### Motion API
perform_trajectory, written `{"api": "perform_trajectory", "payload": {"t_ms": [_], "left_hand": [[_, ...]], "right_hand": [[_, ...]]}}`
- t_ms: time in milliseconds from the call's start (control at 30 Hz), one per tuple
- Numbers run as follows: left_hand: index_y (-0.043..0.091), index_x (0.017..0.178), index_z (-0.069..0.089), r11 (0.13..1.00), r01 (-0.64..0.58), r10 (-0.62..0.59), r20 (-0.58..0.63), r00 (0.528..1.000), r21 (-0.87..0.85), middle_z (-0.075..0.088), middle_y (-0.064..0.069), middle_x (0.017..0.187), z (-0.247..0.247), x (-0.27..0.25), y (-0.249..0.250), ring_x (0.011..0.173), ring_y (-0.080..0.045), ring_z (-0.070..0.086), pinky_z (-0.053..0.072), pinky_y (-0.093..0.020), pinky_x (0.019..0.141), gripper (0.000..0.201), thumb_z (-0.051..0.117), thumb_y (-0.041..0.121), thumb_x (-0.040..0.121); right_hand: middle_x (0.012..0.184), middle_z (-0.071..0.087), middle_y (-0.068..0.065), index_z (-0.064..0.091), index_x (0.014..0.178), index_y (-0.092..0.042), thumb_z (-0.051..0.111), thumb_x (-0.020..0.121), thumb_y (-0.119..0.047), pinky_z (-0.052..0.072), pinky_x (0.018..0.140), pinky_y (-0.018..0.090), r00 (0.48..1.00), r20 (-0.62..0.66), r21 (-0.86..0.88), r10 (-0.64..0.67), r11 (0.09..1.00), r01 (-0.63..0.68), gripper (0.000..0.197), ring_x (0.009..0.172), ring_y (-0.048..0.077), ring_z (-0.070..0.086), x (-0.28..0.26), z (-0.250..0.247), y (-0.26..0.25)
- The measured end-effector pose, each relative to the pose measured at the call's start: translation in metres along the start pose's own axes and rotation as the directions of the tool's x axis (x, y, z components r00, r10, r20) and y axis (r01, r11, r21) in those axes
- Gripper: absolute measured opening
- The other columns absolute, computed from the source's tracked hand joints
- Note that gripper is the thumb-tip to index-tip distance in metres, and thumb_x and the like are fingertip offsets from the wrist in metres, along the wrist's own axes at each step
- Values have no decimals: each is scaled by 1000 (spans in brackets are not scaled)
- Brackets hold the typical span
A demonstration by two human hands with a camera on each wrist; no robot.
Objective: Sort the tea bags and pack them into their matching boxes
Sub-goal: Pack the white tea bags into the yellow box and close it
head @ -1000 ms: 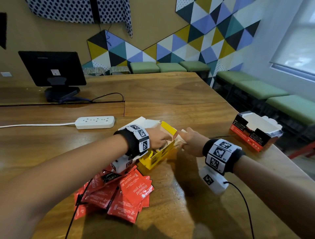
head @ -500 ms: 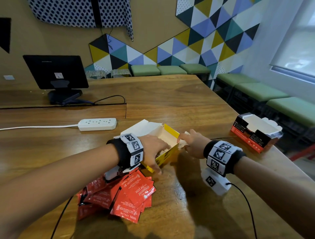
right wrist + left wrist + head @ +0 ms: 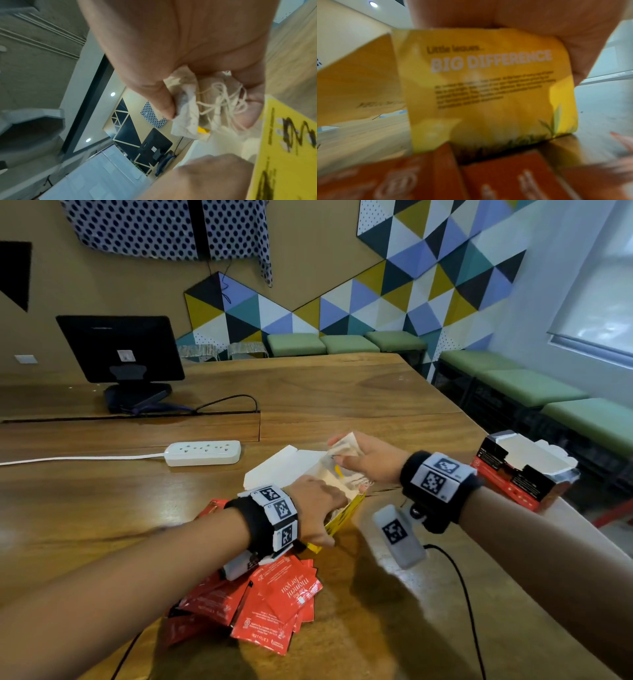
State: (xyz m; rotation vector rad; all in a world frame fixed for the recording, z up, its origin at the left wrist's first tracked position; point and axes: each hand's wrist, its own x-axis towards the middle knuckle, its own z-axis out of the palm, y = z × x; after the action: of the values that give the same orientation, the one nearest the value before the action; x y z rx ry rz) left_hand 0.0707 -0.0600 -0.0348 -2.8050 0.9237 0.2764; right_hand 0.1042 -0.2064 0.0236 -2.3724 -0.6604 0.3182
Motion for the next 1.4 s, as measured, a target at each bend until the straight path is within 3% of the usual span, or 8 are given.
{"api": "perform_trajectory", "payload": {"t_ms": [100,267,600,800,933,1067,1300,1400], "left_hand": [[16,112,50,1000,25,-25,7,1000,-15,62,-2,108,3,1,0,102,-24,57,32,-39,102,57,57,53,69],[19,117,55,998,36,-37,-14,999,-47,64,-3,115,4,-3,-4,117,-24,51,24,-38,110,61,54,54,67],[27,111,58,985,19,-13,38,999,-172,64,0,112,-2,-16,-8,112,-20,53,37,-40,105,52,55,52,65],[15,116,59,994,-32,28,-39,999,-103,55,-4,125,-1,-21,-7,119,-21,47,37,-41,105,65,51,52,63],[19,135,44,995,-16,3,-139,990,-96,44,-3,133,2,-28,-5,123,-21,40,27,-34,110,69,60,47,74],[22,135,37,998,59,-64,-214,975,-26,35,-5,141,6,-37,-1,135,-22,29,11,-40,116,64,55,47,79],[18,150,-2,991,131,-131,-12,991,12,0,-3,159,8,-41,-1,147,-18,6,-1,-50,116,79,44,43,90],[19,149,-4,994,107,-109,75,991,33,-6,-4,159,2,-36,2,147,-18,1,-7,-55,114,76,42,36,92]], "right_hand": [[112,60,11,47,125,-15,52,91,-20,49,70,32,995,49,-119,82,990,-76,35,88,25,57,16,14,1],[110,62,9,39,123,-22,59,85,-27,50,73,35,998,33,-425,47,905,-29,43,88,25,60,25,34,4],[110,60,6,28,134,-25,77,66,-19,52,74,33,990,102,-506,93,862,-29,84,90,24,59,29,32,5],[113,57,0,47,119,-22,66,75,-28,47,78,32,997,-14,-545,-76,837,56,48,100,23,56,11,25,6],[117,62,2,56,113,-21,40,92,-31,41,97,42,993,53,-590,-106,799,117,28,111,24,56,3,28,15],[147,39,2,40,135,-24,18,99,-33,-2,110,62,972,230,-719,37,680,145,44,140,18,30,-5,33,20],[153,27,10,29,143,-26,18,99,-34,0,114,58,962,263,-664,75,737,124,46,144,20,20,-16,31,17],[148,38,10,39,138,-24,23,98,-33,22,110,47,968,247,-587,50,802,108,44,135,27,37,-18,29,19]]}}
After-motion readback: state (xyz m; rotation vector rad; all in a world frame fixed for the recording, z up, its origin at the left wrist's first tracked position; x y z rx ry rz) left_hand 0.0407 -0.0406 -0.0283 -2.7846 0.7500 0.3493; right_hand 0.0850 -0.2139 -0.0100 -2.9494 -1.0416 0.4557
